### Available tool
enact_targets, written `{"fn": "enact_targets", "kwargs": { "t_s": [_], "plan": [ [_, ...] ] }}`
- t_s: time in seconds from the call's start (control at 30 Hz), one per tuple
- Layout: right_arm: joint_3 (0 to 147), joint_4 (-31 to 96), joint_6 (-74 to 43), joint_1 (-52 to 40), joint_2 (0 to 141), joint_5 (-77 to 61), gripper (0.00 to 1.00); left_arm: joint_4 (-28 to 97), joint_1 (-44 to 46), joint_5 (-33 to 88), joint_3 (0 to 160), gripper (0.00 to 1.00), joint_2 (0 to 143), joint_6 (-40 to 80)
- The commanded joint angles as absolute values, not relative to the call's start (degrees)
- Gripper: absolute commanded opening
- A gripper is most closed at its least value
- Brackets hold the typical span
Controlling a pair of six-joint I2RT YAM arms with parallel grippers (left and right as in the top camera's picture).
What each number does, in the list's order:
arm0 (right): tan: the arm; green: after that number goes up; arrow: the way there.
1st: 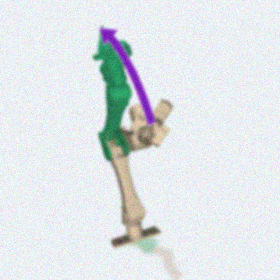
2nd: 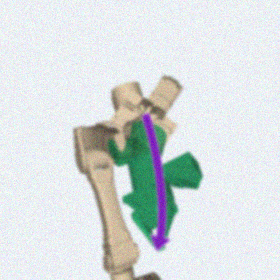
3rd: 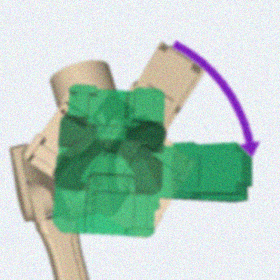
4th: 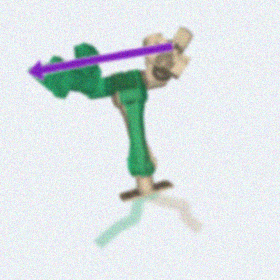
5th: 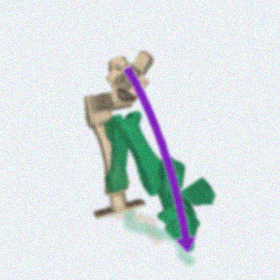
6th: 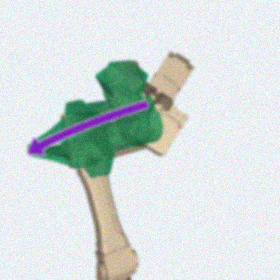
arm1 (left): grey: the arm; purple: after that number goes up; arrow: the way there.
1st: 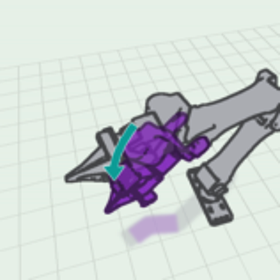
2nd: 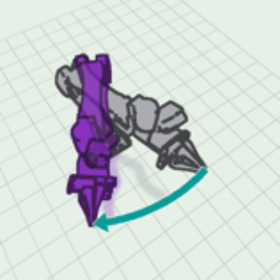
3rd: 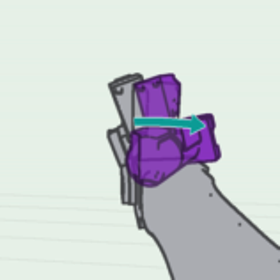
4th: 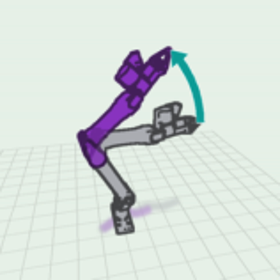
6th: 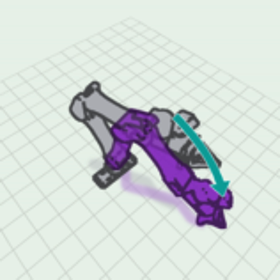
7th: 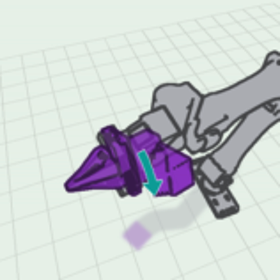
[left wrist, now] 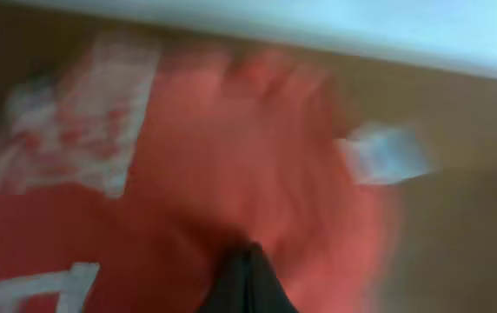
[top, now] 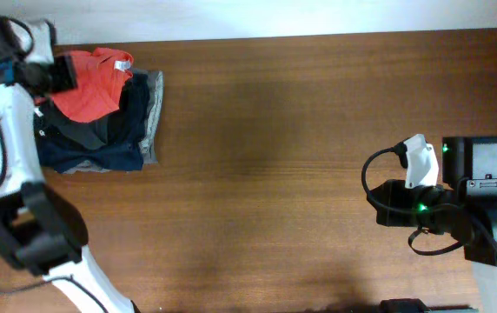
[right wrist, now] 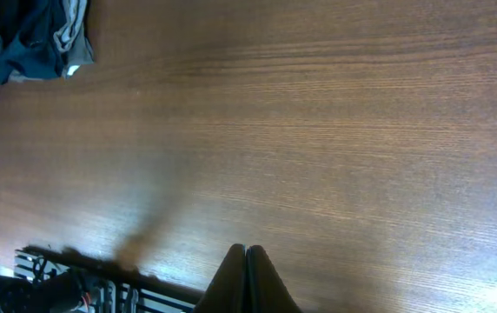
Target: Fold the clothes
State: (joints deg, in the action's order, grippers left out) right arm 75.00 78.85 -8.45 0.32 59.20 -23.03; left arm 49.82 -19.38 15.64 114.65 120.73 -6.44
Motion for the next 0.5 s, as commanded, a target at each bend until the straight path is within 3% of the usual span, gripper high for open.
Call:
{"fn": "enact_targets", "kwargs": {
  "t_s": [0.0,0.23,0.47],
  "plan": [
    [75.8,78.0,-9.3,0.0,59.0,-23.8,0.04,55.1,-20.3,4.3,114.4,0.00,131.3,-5.2],
    [75.8,76.1,-10.0,0.0,59.0,-23.8,0.04,61.6,-19.6,5.1,114.3,0.01,140.8,-3.0],
    [75.8,75.8,-9.9,0.0,59.0,-23.8,0.04,63.5,-19.9,6.4,114.4,0.01,129.9,-2.8]
  ]
}}
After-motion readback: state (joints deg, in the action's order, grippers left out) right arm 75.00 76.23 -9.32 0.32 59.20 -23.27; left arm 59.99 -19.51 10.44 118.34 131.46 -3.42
